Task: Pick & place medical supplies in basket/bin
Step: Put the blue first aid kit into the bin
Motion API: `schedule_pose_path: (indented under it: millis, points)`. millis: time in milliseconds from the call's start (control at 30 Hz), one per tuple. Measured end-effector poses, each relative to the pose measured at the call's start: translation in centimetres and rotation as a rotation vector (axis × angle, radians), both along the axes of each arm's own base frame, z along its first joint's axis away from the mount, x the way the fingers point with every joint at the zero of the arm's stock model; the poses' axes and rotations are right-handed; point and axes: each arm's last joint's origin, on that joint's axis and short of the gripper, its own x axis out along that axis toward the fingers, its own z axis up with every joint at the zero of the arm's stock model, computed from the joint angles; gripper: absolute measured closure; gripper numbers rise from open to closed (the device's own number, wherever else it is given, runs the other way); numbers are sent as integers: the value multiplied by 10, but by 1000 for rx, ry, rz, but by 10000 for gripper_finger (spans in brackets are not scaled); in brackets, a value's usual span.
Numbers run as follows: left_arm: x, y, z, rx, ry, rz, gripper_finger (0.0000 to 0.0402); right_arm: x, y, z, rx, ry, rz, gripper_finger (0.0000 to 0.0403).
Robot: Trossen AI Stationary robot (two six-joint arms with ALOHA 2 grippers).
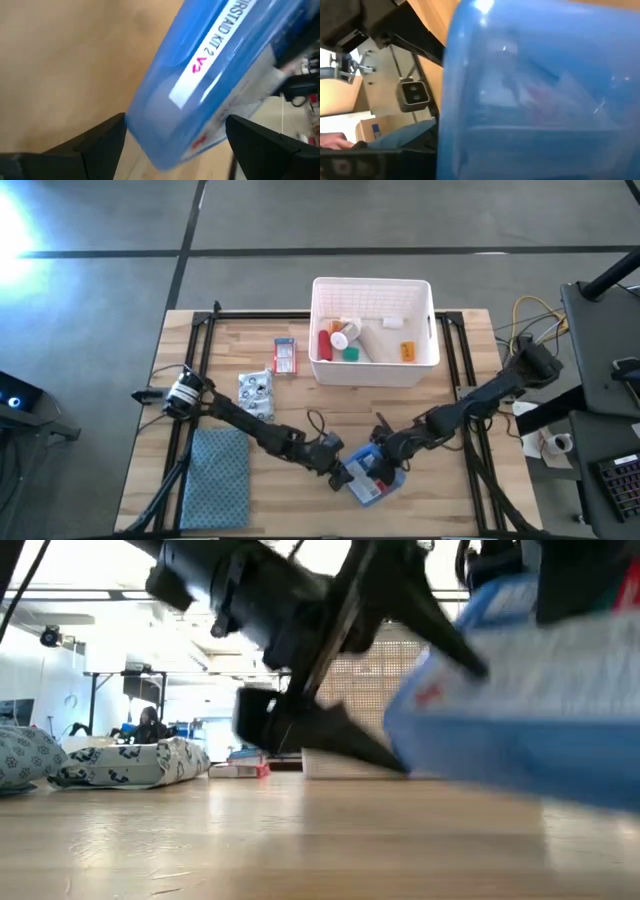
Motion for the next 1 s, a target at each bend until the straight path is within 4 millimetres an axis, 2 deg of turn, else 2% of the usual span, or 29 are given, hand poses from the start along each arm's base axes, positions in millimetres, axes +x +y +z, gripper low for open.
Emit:
schedule_pose_path:
  millis: [167, 233, 333, 500, 600, 700, 833, 1000]
  points:
    - [-9, 6, 40, 81, -79, -56, 87, -22, -21, 47, -74, -131, -52, 253]
    - [-20, 7, 49, 104, -21, -77, 87, -34, -33, 70, -129, -211, -123, 252]
    - [-39, 5, 54, 139, 108, -112, 87, -55, -59, 121, -236, -387, -298, 245]
    - [-66, -7, 79, 119, 158, -120, 87, -88, -107, 187, -609, -554, -615, 242]
    - [-84, -14, 86, 151, 208, -29, 87, -100, -131, 219, -867, -550, -759, 239]
    - [-106, -12, 95, 216, 245, 183, 87, -97, -154, 225, -1037, -380, -706, 222]
    - [-134, 3, 104, 239, 309, 469, 87, -82, -184, 214, -1003, -128, -623, 185]
    - [-158, 27, 116, 327, 398, 589, 87, -68, -211, 227, -1057, -33, -652, 146]
